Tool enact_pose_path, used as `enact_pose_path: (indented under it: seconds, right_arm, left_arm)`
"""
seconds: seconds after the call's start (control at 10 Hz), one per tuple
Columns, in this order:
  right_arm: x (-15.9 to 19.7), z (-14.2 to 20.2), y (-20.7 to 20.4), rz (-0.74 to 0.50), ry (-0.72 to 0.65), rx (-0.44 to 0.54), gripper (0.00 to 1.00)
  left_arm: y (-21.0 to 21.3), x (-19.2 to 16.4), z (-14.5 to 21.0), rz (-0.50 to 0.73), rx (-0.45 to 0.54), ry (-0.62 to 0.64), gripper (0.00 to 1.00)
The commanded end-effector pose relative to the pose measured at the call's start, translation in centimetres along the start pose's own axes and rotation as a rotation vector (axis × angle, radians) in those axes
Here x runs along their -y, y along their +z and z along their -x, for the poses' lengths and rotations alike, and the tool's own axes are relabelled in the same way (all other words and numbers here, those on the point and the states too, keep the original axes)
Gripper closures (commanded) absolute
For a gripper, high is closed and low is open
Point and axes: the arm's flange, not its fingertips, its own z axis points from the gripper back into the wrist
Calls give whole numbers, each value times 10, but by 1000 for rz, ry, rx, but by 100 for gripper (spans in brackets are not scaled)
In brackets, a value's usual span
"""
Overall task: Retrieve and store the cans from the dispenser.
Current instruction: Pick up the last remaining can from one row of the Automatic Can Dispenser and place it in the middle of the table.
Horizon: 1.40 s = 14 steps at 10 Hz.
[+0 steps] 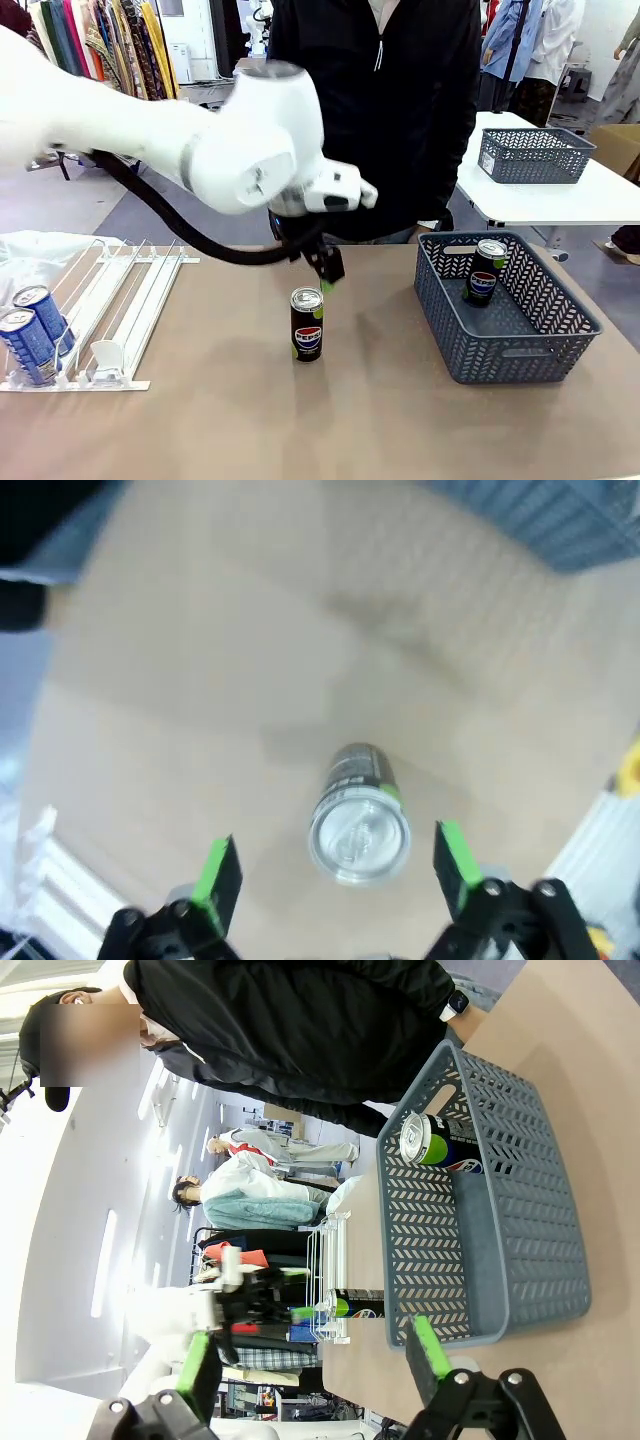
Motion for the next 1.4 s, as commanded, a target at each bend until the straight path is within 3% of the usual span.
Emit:
enact_pose_path:
  seconds: [0.0, 0.1, 0.4, 0.6, 0.8, 1.0, 1.1, 1.2, 1.3]
  right_arm:
    - [-2, -1, 1, -7, 11, -6, 0]
    - [-2, -1, 1, -7, 11, -6, 0]
    - [-2, -1, 1, -7, 11, -6, 0]
    - [-2, -1, 1, -7, 11, -6, 0]
    - [-2, -1, 1, -7, 11, -6, 0]
    - [-2, -1, 1, -7, 11, -6, 0]
    - [-2, -1, 1, -7, 11, -6, 0]
    - [-2, -1, 1, -7, 11, -6, 0]
    - [-2, -1, 1, -7, 11, -6, 0]
  left_arm:
    - [79, -21, 58, 8, 93, 123, 0]
    - [115, -42, 89, 39, 120, 213, 0]
    - [185, -122, 236, 317, 244, 514, 0]
    - [190, -165, 341, 526, 418, 714, 0]
    - [168, -191, 437, 758, 636, 843, 0]
    - [142, -204, 491, 918, 742, 931, 0]
    - [130, -208, 497, 952, 728, 916, 0]
    - [125, -208, 492, 949, 605, 912, 0]
    - [141, -199, 512, 904, 734, 953, 0]
